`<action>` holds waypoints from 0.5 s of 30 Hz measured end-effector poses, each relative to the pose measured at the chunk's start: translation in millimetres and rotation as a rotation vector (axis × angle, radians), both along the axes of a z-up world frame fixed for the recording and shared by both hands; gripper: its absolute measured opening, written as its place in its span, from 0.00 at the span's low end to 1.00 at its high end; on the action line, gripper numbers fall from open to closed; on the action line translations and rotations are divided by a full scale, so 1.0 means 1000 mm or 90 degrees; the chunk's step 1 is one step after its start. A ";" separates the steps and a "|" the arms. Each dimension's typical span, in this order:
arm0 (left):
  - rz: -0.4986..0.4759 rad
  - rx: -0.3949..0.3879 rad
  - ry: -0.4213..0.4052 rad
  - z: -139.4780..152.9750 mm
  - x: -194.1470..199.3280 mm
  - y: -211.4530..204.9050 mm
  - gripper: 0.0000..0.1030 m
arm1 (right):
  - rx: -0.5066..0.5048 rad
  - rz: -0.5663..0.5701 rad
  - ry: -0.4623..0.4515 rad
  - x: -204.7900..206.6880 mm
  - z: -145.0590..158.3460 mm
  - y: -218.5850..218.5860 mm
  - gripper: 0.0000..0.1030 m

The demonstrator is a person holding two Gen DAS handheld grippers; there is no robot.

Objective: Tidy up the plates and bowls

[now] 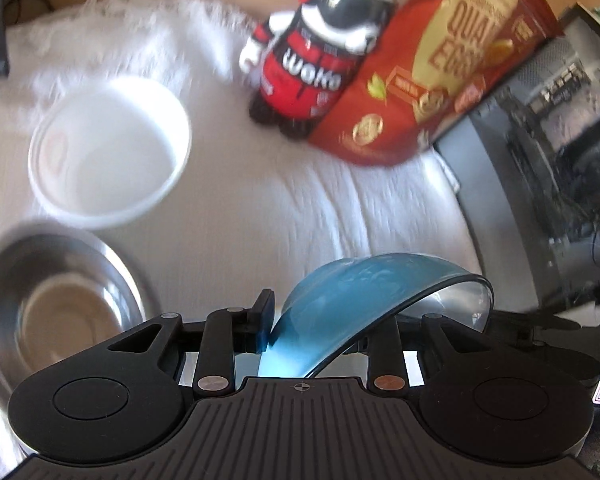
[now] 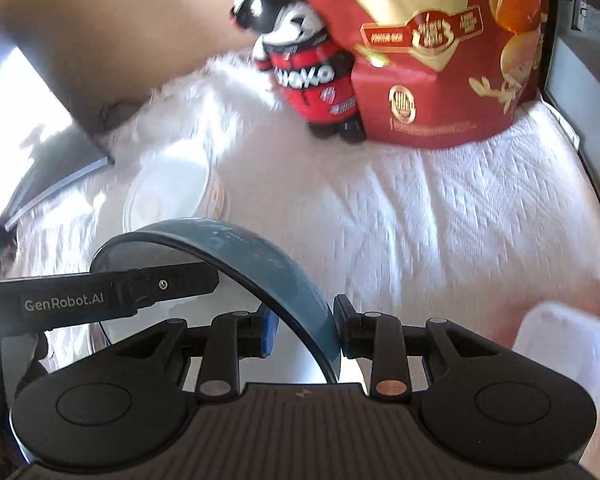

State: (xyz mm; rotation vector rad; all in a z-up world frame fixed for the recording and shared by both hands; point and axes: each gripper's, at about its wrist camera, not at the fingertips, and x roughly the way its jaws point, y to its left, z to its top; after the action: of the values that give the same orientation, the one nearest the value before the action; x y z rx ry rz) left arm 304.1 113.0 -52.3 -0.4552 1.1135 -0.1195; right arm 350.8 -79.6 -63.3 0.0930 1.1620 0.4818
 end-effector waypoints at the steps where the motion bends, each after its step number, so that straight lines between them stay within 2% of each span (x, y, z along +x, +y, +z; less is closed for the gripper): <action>1: -0.004 0.000 0.006 -0.005 -0.007 -0.001 0.31 | -0.009 0.006 0.000 -0.008 -0.002 0.001 0.30; 9: -0.027 0.002 0.056 -0.040 -0.032 -0.009 0.30 | -0.018 -0.005 0.072 -0.042 -0.045 -0.006 0.30; 15: -0.026 0.021 0.064 -0.048 -0.035 -0.010 0.28 | -0.026 -0.016 0.067 -0.045 -0.059 -0.004 0.30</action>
State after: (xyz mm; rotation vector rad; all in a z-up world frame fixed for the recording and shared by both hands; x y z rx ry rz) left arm 269.3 102.6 -100.8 -0.4125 1.2218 -0.1149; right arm 305.8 -83.4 -122.2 0.0992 1.2724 0.4348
